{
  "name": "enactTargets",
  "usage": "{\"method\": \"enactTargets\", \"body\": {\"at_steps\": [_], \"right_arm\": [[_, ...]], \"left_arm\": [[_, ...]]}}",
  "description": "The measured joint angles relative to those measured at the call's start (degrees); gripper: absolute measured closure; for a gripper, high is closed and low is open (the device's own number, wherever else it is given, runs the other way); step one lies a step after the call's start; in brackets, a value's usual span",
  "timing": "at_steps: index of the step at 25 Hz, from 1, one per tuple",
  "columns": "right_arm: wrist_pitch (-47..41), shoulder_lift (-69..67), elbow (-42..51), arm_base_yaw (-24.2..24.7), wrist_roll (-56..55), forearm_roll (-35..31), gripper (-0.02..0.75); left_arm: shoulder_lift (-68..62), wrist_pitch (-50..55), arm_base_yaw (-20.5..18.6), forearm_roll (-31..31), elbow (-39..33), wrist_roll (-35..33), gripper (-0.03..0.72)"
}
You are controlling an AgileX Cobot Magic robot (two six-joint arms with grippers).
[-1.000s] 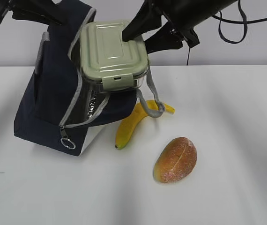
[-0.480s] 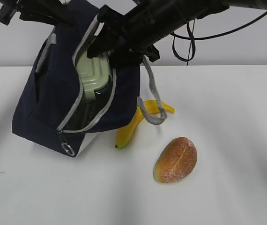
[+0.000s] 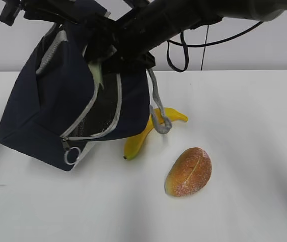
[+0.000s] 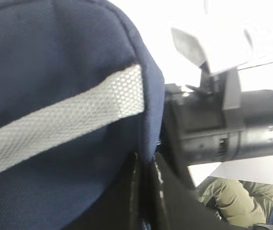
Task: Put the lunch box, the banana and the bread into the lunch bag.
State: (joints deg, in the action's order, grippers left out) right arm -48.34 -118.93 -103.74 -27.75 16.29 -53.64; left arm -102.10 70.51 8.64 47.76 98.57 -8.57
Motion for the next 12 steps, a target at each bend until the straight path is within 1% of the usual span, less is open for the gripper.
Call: {"method": "enactTargets", "body": {"at_steps": [5,8,10,12], "right_arm": [[2.3,-1.8,0.0,-1.6,0.0,-0.8,0.342],[2.5,-2.5,0.0,-1.8,0.0,-1.4,0.342],[2.8,-2.5,0.0,-1.8,0.0,-1.4,0.330],[3.0,-2.5,0.0,-1.8,0.0,-1.6,0.300]], "left_arm": [[0.0,-0.1,0.0,0.9,0.0,0.0,0.701],[0.0,-0.1,0.0,0.9,0.0,0.0,0.701],[0.0,-0.3,0.0,0.9,0.0,0.0,0.701],[0.0,-0.3,0.0,0.7,0.0,0.0,0.701]]}}
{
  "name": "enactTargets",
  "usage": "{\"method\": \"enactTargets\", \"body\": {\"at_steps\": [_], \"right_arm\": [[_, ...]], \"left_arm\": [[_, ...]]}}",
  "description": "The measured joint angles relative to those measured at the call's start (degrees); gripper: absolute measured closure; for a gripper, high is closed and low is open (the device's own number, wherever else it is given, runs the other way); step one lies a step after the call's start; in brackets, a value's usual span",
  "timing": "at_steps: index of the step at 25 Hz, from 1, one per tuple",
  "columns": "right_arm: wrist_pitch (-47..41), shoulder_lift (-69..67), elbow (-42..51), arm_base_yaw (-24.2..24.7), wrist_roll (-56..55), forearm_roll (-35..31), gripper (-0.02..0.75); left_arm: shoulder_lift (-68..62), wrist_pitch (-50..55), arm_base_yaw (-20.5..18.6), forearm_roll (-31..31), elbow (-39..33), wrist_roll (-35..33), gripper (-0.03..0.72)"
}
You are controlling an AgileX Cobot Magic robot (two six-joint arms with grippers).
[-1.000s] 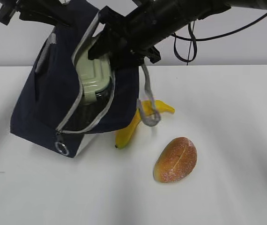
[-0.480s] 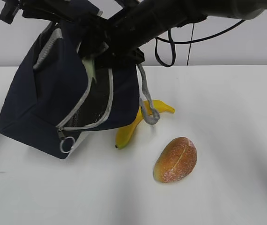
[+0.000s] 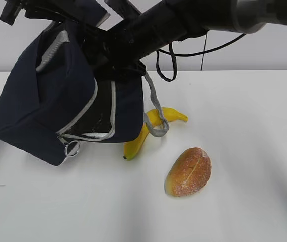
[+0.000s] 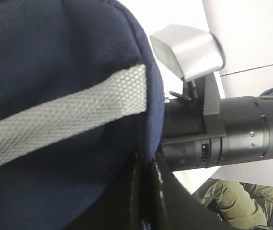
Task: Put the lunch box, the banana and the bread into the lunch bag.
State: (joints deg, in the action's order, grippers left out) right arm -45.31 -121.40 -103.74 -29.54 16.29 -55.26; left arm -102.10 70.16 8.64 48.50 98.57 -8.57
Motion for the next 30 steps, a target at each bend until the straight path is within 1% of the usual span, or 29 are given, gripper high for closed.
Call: {"method": "enactTargets", "body": {"at_steps": [3,5,7,11,15,16,22,24,27,30], "right_arm": [[0.1,0.0,-0.6,0.0,0.4,-1.1,0.244],[-0.7,0.0,-1.2,0.0,0.6,-0.9,0.227],[-2.0,0.0,-1.9,0.0,0.7,-0.2,0.220],[-5.0,0.0,-3.5,0.1,0.9,1.5,0.216],[-9.9,0.1,-5.4,1.2,0.9,2.5,0.216],[-11.4,0.1,-6.2,1.6,0.9,3.1,0.216],[-23.1,0.1,-13.4,4.2,0.5,9.1,0.216],[-24.5,0.1,-17.0,4.6,-0.5,12.0,0.216],[-25.1,0.6,-21.6,4.8,-4.5,19.7,0.216],[-25.6,2.5,-22.8,4.8,-8.5,27.2,0.216]], "left_arm": [[0.0,-0.1,0.0,-0.1,0.0,0.0,0.701],[0.0,0.0,-0.1,-2.3,-0.1,0.0,0.701],[0.0,0.0,-0.6,-2.6,-0.1,0.0,0.701],[0.0,0.2,-3.2,-1.9,-0.1,0.0,0.702],[0.0,0.5,-5.3,-2.0,-0.1,0.0,0.702],[0.0,0.6,-5.4,-2.2,-0.1,0.0,0.702],[0.0,0.7,-5.4,-5.9,0.0,0.0,0.702],[0.0,0.7,-5.4,-7.0,0.0,0.0,0.702],[0.0,0.7,-5.4,-9.4,0.1,0.0,0.702],[0.0,0.7,-5.4,-13.5,0.1,0.0,0.702]]}}
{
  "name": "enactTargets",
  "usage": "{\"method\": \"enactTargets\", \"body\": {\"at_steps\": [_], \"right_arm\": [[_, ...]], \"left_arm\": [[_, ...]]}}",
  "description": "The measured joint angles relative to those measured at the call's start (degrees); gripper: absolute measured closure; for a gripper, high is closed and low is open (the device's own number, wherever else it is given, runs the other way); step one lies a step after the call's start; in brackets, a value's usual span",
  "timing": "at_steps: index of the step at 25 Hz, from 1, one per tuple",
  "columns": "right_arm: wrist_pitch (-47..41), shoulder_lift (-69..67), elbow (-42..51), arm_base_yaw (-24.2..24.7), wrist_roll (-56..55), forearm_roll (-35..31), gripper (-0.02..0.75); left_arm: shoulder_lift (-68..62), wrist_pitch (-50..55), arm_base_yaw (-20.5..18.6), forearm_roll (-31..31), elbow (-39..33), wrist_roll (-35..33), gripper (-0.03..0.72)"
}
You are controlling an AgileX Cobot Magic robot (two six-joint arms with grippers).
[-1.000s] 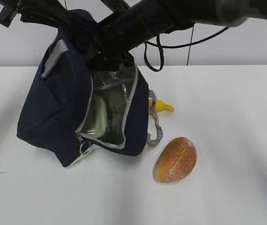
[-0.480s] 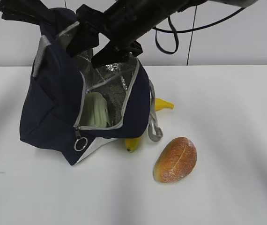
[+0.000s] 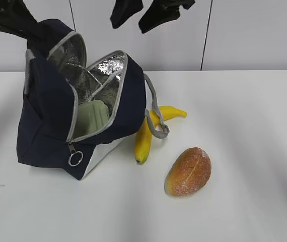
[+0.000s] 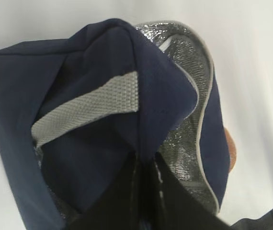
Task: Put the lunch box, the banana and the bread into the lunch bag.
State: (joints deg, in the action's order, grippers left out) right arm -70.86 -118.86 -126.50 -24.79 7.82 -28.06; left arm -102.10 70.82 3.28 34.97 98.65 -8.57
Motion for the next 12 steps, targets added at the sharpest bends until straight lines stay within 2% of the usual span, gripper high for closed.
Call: {"method": "enactTargets", "body": {"at_steps": [5,12], "right_arm": [[-0.7,3.9,0.7,0.0,-5.9,11.4,0.216],[-0.9,8.5,12.3,0.1,-10.5,16.1,0.218]], "left_arm": [[0.0,0.0,0.0,-4.3,0.0,0.0,0.702],[0.0,0.0,0.0,-11.0,0.0,0.0,0.702]]}}
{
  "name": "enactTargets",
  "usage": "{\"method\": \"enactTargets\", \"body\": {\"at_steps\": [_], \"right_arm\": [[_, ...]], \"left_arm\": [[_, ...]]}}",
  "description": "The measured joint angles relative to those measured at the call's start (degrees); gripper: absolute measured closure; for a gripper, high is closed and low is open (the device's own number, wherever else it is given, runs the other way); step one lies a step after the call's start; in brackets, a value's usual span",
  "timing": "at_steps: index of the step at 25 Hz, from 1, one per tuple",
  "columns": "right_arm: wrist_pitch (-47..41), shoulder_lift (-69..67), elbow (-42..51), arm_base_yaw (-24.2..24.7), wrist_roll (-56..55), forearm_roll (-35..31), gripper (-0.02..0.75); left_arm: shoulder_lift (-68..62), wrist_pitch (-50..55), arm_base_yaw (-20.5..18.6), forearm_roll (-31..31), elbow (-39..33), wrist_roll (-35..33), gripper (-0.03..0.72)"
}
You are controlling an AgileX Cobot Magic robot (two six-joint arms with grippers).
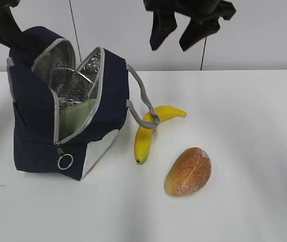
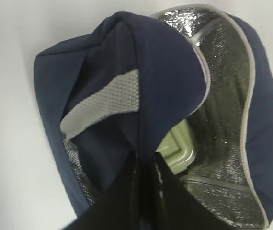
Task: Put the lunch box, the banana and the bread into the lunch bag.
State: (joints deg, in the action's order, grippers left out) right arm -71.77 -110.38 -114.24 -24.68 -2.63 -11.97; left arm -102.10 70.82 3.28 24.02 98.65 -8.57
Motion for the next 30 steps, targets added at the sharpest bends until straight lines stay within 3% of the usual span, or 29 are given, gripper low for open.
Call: {"method": "enactTargets", "body": {"at_steps": [7,16,30], "right_arm": [[0.0,-0.1,9.9,0.0,-6.5,3.9,0.223],[3.5,-5.7,10.7,0.0,-17.0,1.9,0.224],[17.7,-13.8,10.7,0.0,-40.2,2.3,0.224]], "left_arm": [[0.0,0.0,0.0,-6.1,0.0,0.0,0.702],[0.0,0.1,0.0,-7.0,0.0,0.0,0.702],[0.0,0.1,0.0,-6.7,0.0,0.0,0.702]]}}
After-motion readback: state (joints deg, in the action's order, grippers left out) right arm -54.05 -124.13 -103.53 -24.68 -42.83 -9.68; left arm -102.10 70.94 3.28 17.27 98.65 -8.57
